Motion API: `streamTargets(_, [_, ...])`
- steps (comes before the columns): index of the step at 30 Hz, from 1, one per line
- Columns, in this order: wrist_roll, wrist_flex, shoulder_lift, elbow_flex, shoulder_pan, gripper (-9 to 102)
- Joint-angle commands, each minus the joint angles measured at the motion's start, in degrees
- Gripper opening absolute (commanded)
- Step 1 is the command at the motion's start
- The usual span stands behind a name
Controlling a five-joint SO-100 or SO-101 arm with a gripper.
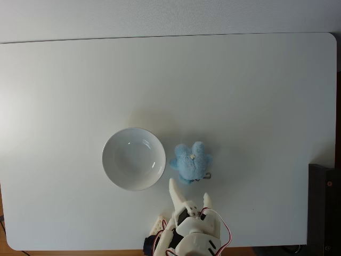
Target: Grasp a skyblue doll and put it into the bowl.
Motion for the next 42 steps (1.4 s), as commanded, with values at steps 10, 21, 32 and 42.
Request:
streamTargets(10, [-0.3, -18.7, -40.3, -9.4, -0.4, 50])
streamTargets(21, [-0.3, -24.4, -52.8, -9.9, -4.2, 50])
streamTargets(32, [-0.2, -26.5, -52.1, -6.2, -8.3, 50])
streamTargets(42, [-0.1, -26.6, -52.6, -5.4, -8.4, 50])
